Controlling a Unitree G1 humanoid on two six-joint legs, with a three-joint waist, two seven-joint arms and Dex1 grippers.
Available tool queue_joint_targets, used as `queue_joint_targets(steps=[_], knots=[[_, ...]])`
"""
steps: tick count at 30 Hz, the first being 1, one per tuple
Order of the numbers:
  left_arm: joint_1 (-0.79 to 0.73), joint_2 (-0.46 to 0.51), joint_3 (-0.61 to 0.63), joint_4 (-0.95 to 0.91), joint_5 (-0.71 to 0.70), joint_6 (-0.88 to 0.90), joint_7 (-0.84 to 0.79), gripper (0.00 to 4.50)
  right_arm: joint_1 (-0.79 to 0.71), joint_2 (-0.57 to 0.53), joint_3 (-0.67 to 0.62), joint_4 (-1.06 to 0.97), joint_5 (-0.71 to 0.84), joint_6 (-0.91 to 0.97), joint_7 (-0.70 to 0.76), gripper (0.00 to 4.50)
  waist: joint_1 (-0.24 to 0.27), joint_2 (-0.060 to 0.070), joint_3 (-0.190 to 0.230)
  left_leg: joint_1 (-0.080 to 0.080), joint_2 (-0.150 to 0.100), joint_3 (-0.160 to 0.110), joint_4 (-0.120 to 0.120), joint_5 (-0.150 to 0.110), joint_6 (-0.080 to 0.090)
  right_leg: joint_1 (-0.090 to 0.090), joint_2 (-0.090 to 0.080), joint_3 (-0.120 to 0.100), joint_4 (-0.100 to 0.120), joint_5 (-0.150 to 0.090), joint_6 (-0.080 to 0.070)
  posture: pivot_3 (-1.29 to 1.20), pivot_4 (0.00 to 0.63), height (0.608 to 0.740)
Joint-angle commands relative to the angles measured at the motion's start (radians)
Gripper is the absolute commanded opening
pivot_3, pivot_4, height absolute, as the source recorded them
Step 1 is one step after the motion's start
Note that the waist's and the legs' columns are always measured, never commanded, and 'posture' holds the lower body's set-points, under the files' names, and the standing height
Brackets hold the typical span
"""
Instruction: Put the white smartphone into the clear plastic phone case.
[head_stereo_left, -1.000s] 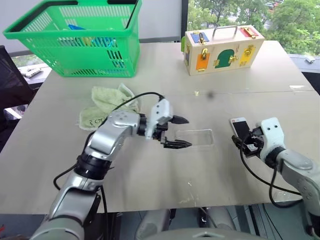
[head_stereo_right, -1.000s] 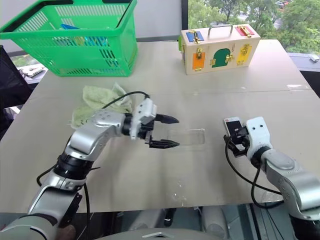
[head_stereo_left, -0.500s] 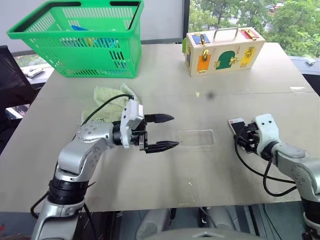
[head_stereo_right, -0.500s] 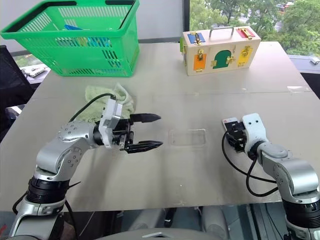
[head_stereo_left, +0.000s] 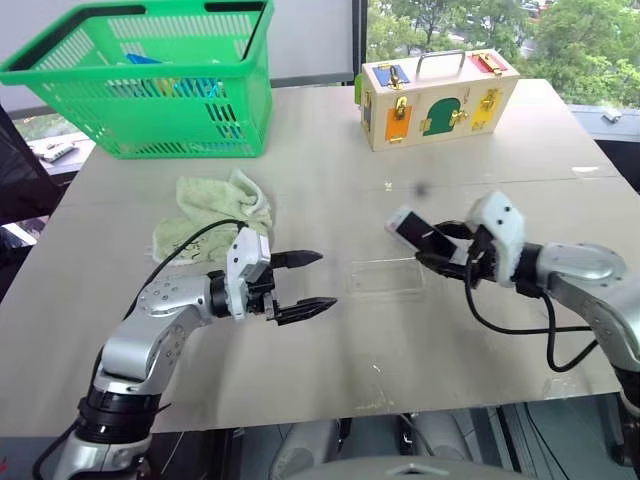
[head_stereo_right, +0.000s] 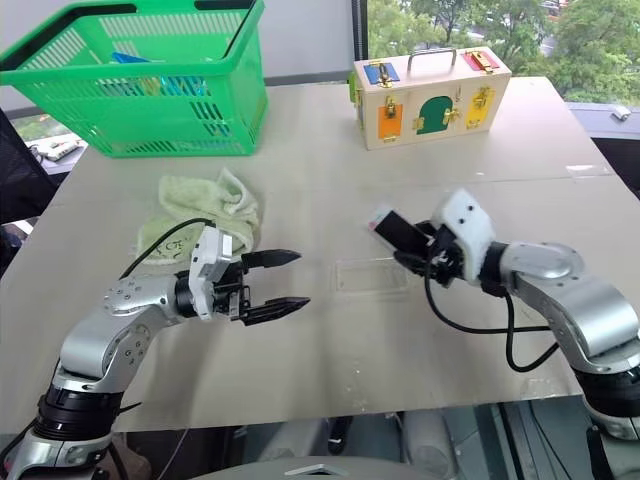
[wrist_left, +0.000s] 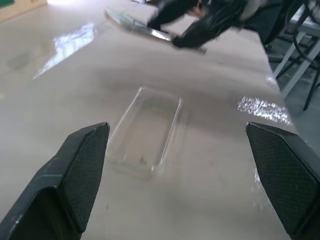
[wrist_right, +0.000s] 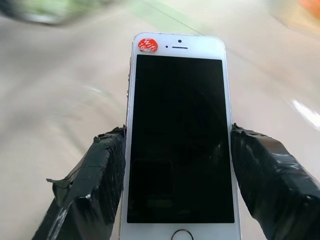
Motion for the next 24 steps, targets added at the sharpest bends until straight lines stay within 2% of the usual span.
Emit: queue_joint_targets(steps=[1, 7, 24], knots=[[0.012, 0.016, 0.025, 0.009, 0.001, -0.042, -0.018, 4.50, -0.086, -0.028, 0.156, 0.077, -0.123, -0.122, 0.115, 2.81, 0.005, 0.000, 0.000, 0.000, 0.000, 0.000, 0.000, 0.000, 0.000, 0.000, 0.000, 0.000, -0.001, 0.000, 0.000, 0.00, 0.150, 0.740], [0.083, 0.042, 0.060, 0.008, 0.005, -0.069, -0.016, 4.50, -0.182, -0.084, 0.342, 0.236, -0.330, -0.320, 0.288, 2.81, 0.009, 0.000, 0.001, -0.001, -0.001, 0.001, 0.000, 0.000, 0.000, -0.001, -0.001, 0.000, -0.001, 0.000, 0.000, 0.00, 0.150, 0.740], [0.145, 0.038, 0.056, -0.011, 0.008, -0.115, 0.003, 4.50, -0.282, 0.012, 0.425, 0.358, -0.545, -0.442, 0.436, 2.81, 0.018, 0.000, 0.001, -0.001, 0.000, 0.000, -0.001, -0.002, -0.004, -0.002, 0.000, 0.001, 0.001, 0.000, 0.000, 0.00, 0.150, 0.740]])
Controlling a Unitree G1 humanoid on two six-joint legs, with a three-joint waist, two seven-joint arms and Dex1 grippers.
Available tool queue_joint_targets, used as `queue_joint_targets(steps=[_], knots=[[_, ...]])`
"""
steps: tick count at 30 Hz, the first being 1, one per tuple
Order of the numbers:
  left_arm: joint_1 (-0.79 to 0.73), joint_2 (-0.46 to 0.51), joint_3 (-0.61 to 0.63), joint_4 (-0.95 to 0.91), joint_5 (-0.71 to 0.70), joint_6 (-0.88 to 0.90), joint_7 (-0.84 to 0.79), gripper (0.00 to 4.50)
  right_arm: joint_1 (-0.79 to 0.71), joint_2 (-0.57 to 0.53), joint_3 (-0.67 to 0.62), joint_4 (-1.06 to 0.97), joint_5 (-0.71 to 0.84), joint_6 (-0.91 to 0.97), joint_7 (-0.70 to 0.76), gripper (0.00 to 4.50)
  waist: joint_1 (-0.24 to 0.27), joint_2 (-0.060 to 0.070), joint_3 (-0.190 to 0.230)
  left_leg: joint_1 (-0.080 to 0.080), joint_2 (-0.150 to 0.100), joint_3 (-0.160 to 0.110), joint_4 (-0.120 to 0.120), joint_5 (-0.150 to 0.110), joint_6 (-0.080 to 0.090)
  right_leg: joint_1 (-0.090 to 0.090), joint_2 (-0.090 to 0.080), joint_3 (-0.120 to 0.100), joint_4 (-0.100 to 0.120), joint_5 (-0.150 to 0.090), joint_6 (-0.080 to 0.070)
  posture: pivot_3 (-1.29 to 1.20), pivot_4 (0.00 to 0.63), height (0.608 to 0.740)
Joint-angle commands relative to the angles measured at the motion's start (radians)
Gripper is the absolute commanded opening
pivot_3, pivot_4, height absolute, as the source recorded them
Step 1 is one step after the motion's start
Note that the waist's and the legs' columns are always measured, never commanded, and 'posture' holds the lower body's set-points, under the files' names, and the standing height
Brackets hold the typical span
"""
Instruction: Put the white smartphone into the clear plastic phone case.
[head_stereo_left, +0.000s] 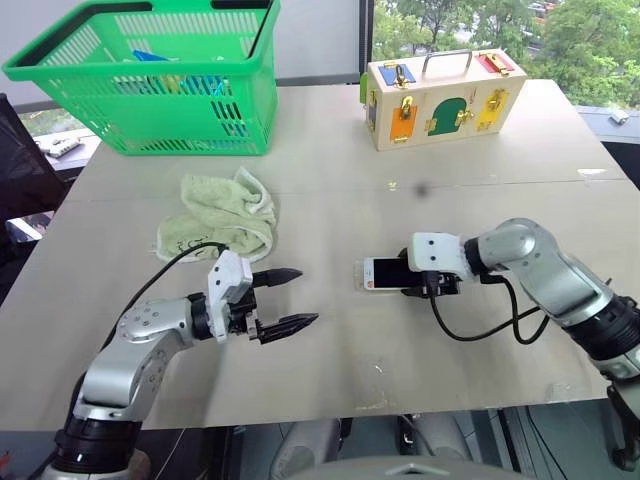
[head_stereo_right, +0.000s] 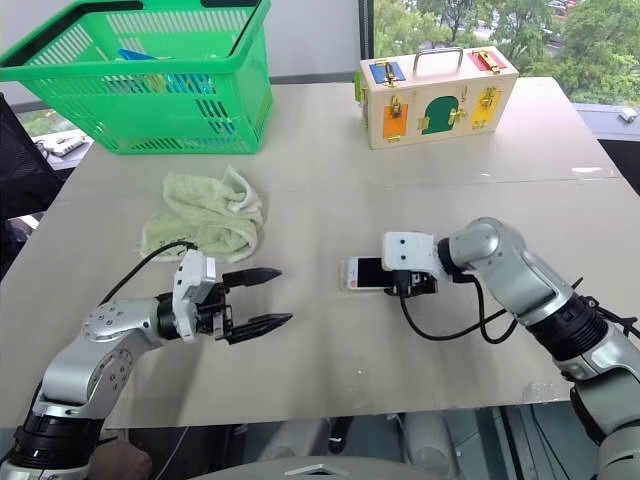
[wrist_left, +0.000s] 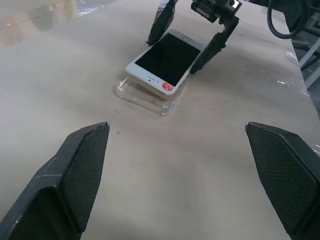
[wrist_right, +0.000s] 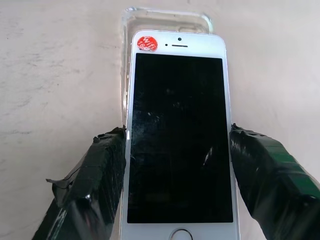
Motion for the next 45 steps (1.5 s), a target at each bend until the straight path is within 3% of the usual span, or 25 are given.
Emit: queue_joint_targets(steps=[1, 14, 27, 33, 34, 36, 42, 45], knots=[[-0.004, 0.002, 0.011, -0.024, 0.004, -0.029, -0.002, 4.50, -0.025, 0.009, 0.018, 0.005, -0.035, -0.029, 0.046, 2.81, 0.001, 0.000, 0.000, 0.000, 0.000, 0.000, 0.000, 0.000, 0.000, 0.000, 0.000, 0.000, 0.000, 0.000, 0.000, 0.00, 0.150, 0.740], [-0.013, -0.005, 0.003, 0.001, 0.013, -0.055, -0.010, 4.50, -0.022, 0.020, 0.034, -0.008, -0.071, 0.019, 0.150, 2.81, 0.003, 0.000, 0.000, 0.000, 0.000, 0.000, 0.000, 0.000, 0.000, 0.000, 0.000, 0.000, 0.000, 0.000, 0.000, 0.00, 0.150, 0.740], [-0.036, -0.025, -0.032, 0.031, 0.037, -0.081, -0.019, 4.50, -0.081, 0.069, 0.021, 0.119, -0.141, -0.137, 0.129, 2.81, -0.007, 0.000, 0.000, 0.002, 0.000, 0.000, 0.000, 0.000, -0.001, 0.000, 0.001, 0.000, 0.001, 0.000, 0.000, 0.00, 0.150, 0.740], [-0.047, -0.026, -0.044, 0.037, 0.042, -0.083, -0.020, 4.50, -0.101, 0.104, -0.003, 0.149, -0.105, -0.136, 0.155, 2.81, -0.022, 0.000, 0.000, 0.002, 0.000, 0.000, 0.000, 0.000, -0.001, 0.000, 0.001, 0.001, 0.002, 0.000, -0.001, 0.00, 0.150, 0.740], [-0.048, -0.027, -0.047, 0.037, 0.043, -0.082, -0.019, 4.50, -0.101, 0.107, -0.018, 0.141, -0.093, -0.127, 0.152, 3.85, -0.023, 0.000, 0.000, 0.002, 0.000, 0.000, 0.000, 0.000, 0.000, 0.000, 0.001, 0.001, 0.002, 0.000, -0.001, 0.00, 0.150, 0.740], [-0.051, -0.029, -0.052, 0.035, 0.045, -0.080, -0.015, 4.50, -0.099, 0.117, -0.063, 0.114, -0.063, -0.085, 0.133, 4.48, -0.023, 0.000, 0.000, 0.001, 0.000, 0.000, 0.000, 0.000, 0.000, 0.000, 0.001, 0.001, 0.002, 0.000, -0.001, 0.00, 0.150, 0.740], [-0.059, -0.034, -0.080, 0.038, 0.076, -0.070, 0.003, 4.50, -0.061, 0.090, -0.214, -0.076, 0.077, 0.146, 0.118, 4.48, -0.015, 0.000, 0.000, -0.001, 0.000, 0.000, 0.000, 0.000, 0.000, -0.002, 0.001, 0.001, 0.001, 0.001, -0.001, 0.00, 0.150, 0.740], [-0.080, -0.035, -0.105, 0.053, 0.106, -0.065, 0.017, 3.63, 0.000, 0.059, -0.289, -0.183, 0.136, 0.266, 0.086, 3.63, -0.005, 0.000, 0.000, -0.001, 0.000, 0.000, -0.001, 0.000, -0.001, -0.002, 0.001, 0.001, 0.001, 0.000, -0.001, 0.00, 0.150, 0.740]])
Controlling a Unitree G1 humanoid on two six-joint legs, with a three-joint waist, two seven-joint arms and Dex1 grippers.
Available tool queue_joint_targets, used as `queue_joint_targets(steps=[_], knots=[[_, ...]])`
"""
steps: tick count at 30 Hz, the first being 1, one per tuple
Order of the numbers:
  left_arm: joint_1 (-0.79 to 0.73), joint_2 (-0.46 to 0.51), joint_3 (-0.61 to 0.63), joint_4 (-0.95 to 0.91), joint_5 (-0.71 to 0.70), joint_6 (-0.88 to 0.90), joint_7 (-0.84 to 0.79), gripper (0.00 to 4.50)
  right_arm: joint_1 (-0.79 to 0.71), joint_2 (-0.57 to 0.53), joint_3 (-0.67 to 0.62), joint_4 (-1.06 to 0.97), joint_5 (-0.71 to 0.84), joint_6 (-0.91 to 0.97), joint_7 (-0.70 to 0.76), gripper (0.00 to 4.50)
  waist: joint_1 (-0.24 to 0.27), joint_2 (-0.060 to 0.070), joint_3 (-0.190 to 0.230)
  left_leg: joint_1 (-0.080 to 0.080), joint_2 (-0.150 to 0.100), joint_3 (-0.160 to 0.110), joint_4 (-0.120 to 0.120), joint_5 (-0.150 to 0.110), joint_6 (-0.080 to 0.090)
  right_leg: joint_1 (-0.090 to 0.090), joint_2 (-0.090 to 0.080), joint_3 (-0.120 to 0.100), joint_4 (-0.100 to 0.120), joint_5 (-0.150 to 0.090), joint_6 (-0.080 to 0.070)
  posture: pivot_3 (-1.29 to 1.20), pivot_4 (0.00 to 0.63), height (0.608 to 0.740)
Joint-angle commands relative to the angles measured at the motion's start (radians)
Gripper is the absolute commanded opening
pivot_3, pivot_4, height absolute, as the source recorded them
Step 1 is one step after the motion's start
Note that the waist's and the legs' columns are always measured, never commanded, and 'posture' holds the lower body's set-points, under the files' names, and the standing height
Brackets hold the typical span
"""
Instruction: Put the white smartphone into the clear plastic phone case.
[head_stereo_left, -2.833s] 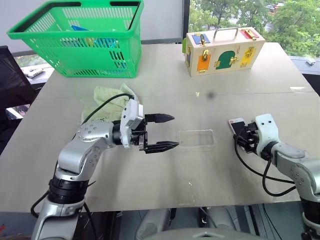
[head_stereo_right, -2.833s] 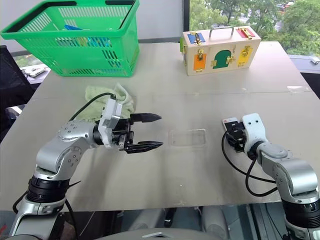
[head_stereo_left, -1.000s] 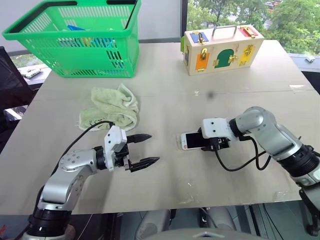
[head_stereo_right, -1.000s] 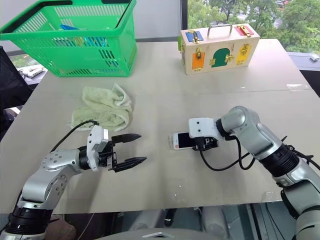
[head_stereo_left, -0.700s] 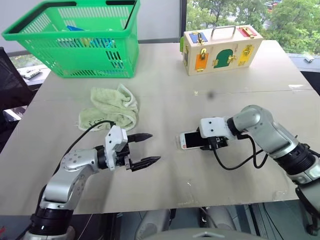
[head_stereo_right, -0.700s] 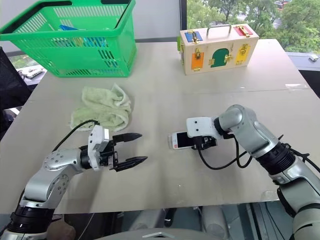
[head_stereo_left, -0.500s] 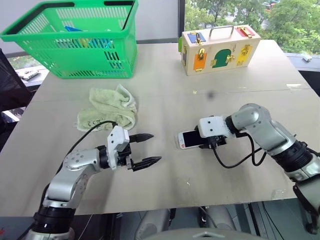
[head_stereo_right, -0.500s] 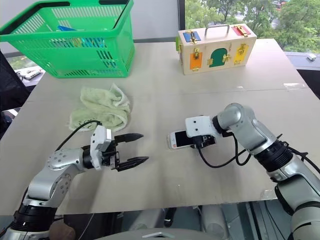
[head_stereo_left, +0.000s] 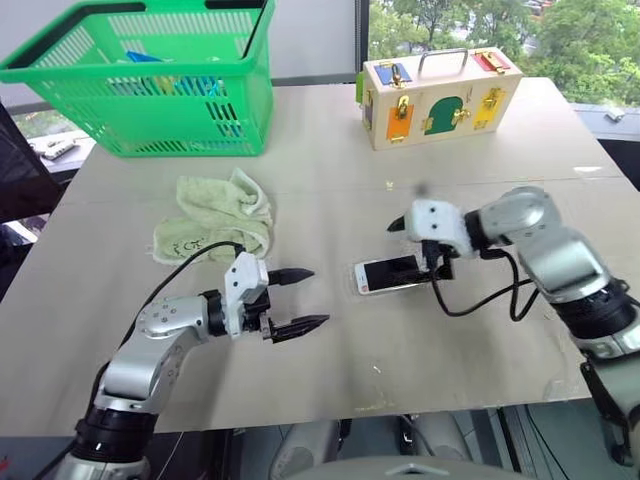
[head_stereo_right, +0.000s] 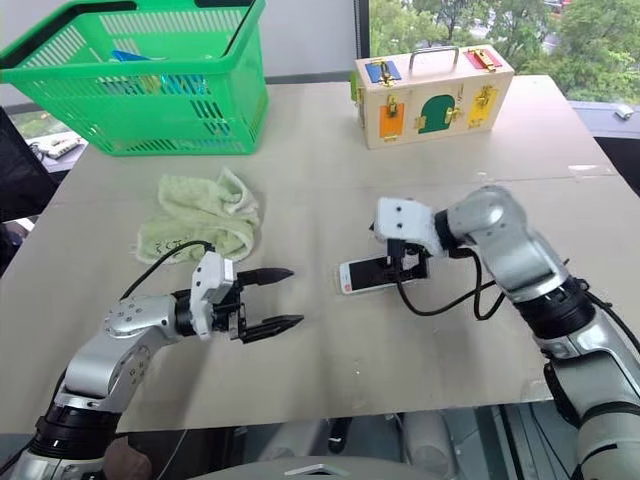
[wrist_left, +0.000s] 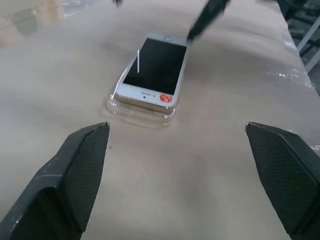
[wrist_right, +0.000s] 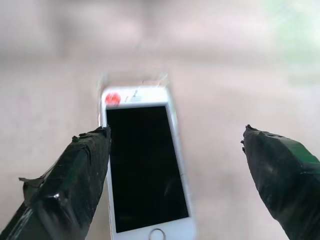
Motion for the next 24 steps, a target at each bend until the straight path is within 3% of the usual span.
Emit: queue_joint_targets(steps=[1, 7, 18, 24], knots=[[-0.028, -0.002, -0.023, 0.010, 0.036, -0.004, 0.019, 3.14, 0.073, -0.041, -0.103, -0.151, 0.082, 0.140, -0.039, 3.15, 0.011, 0.000, 0.000, 0.000, 0.000, 0.000, 0.000, 0.000, 0.000, 0.000, 0.000, 0.000, 0.000, 0.000, 0.000, 0.00, 0.150, 0.740], [-0.096, -0.039, -0.084, 0.066, 0.102, 0.011, 0.061, 0.08, 0.253, -0.104, -0.193, -0.252, 0.090, 0.239, -0.175, 0.13, 0.021, 0.000, 0.000, 0.000, 0.000, 0.000, 0.000, 0.000, 0.000, 0.000, -0.001, 0.000, 0.000, 0.000, 0.000, 0.00, 0.150, 0.740], [-0.219, -0.113, -0.203, 0.222, 0.244, -0.015, 0.112, 0.03, 0.363, -0.180, -0.140, -0.293, 0.008, 0.262, -0.345, 0.06, 0.015, 0.000, 0.000, 0.000, 0.000, 0.001, 0.000, 0.000, 0.000, 0.000, -0.001, 0.000, 0.001, 0.000, 0.001, 0.00, 0.150, 0.740], [-0.264, -0.153, -0.223, 0.314, 0.287, -0.059, 0.125, 0.03, 0.308, -0.112, -0.031, -0.258, -0.013, 0.244, -0.372, 0.06, 0.021, 0.001, -0.001, 0.002, 0.000, 0.000, 0.002, 0.000, 0.000, 0.003, -0.001, -0.001, 0.001, -0.001, 0.002, 0.00, 0.150, 0.740]])
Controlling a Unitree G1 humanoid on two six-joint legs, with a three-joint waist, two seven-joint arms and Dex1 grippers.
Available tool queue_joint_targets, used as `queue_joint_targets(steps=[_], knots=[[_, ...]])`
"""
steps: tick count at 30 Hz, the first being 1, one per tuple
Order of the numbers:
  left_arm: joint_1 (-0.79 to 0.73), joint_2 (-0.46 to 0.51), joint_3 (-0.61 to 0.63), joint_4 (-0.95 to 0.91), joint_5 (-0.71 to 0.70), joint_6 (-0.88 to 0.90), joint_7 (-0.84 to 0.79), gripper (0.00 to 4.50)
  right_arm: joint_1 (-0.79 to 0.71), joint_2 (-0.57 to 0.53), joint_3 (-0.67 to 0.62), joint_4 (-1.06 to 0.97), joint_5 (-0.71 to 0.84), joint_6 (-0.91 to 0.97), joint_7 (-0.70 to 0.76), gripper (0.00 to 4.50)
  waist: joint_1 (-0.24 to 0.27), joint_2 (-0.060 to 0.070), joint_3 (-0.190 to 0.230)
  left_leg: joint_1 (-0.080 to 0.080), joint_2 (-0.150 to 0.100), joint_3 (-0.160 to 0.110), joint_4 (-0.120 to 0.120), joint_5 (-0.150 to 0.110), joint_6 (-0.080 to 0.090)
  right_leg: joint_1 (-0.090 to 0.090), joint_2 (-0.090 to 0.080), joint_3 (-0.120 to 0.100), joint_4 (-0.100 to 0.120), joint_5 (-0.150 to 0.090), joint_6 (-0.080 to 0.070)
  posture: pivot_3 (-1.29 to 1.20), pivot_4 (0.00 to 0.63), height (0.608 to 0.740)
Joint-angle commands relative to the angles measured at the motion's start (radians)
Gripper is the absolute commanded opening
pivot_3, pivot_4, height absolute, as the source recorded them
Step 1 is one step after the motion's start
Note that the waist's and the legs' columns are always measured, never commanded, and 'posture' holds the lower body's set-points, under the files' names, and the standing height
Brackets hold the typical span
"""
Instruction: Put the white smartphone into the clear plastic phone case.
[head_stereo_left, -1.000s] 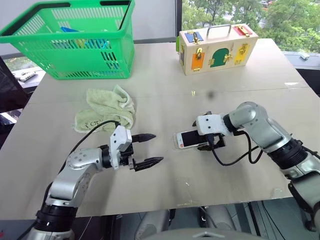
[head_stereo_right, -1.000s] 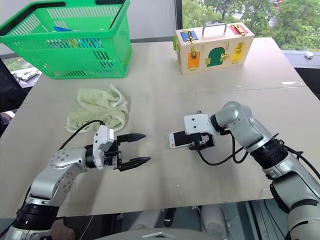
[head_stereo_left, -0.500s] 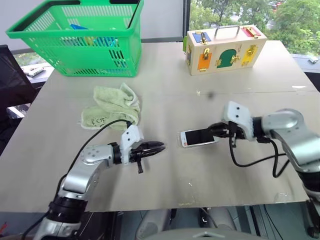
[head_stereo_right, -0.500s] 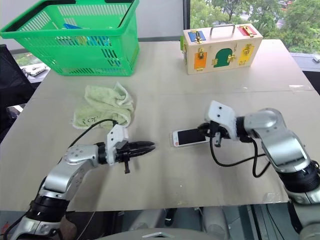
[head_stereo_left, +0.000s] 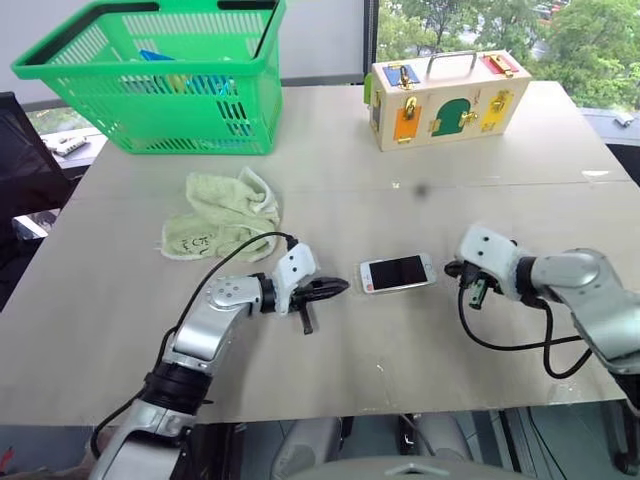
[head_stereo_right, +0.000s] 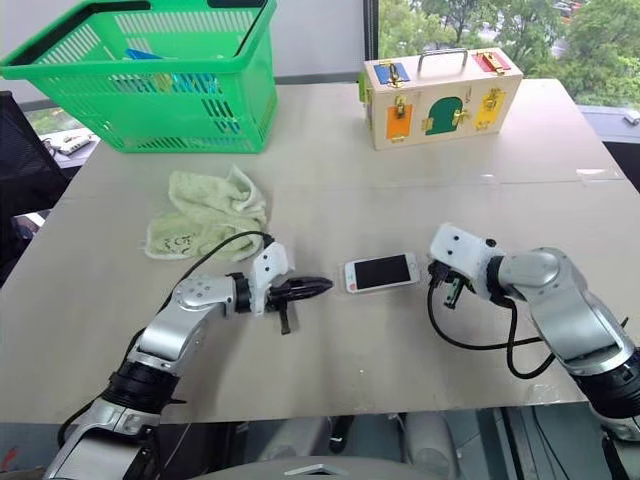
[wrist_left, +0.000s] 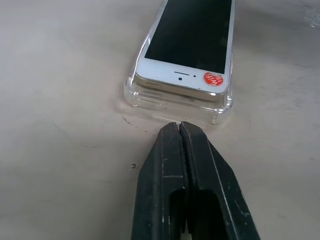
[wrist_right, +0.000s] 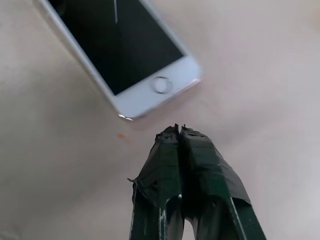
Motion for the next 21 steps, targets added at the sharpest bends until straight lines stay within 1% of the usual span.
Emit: queue_joint_targets(steps=[1, 4, 13, 17, 21], knots=[[-0.023, -0.016, -0.017, 0.056, 0.040, -0.008, 0.022, 0.03, -0.051, 0.033, 0.045, -0.021, -0.005, -0.023, -0.008, 0.06, 0.002, 0.000, 0.000, 0.000, 0.000, 0.000, 0.000, 0.000, 0.000, 0.000, 0.000, 0.000, 0.000, -0.001, 0.002, 0.00, 0.150, 0.740], [-0.029, -0.021, -0.017, 0.062, 0.041, -0.008, 0.019, 0.03, -0.069, 0.048, 0.078, -0.024, -0.010, -0.027, -0.005, 0.06, 0.005, 0.000, 0.000, 0.000, 0.000, -0.001, 0.001, 0.000, 0.000, 0.001, 0.000, 0.000, 0.000, -0.001, 0.005, 0.00, 0.150, 0.740], [-0.030, -0.007, 0.008, 0.066, 0.041, 0.000, 0.017, 0.03, -0.090, 0.105, 0.159, -0.028, -0.031, -0.047, 0.017, 0.06, -0.005, 0.001, -0.001, 0.002, 0.000, -0.001, 0.001, 0.000, 0.000, 0.002, 0.001, 0.000, 0.001, -0.001, 0.005, 0.00, 0.150, 0.740], [-0.048, -0.001, 0.022, 0.092, 0.043, -0.007, 0.019, 0.03, -0.081, 0.124, 0.153, -0.043, -0.021, -0.033, 0.014, 0.06, -0.006, 0.002, -0.002, 0.003, 0.000, -0.001, 0.001, 0.000, 0.000, 0.002, 0.001, 0.000, 0.002, -0.001, 0.005, 0.00, 0.150, 0.740], [-0.067, 0.025, 0.043, 0.135, 0.045, -0.030, 0.004, 0.03, -0.068, 0.123, 0.102, -0.045, -0.022, -0.024, -0.006, 0.06, -0.007, 0.002, -0.002, 0.004, 0.001, -0.002, 0.001, 0.000, -0.001, 0.002, 0.001, 0.000, 0.003, 0.000, 0.005, 0.00, 0.150, 0.740]])
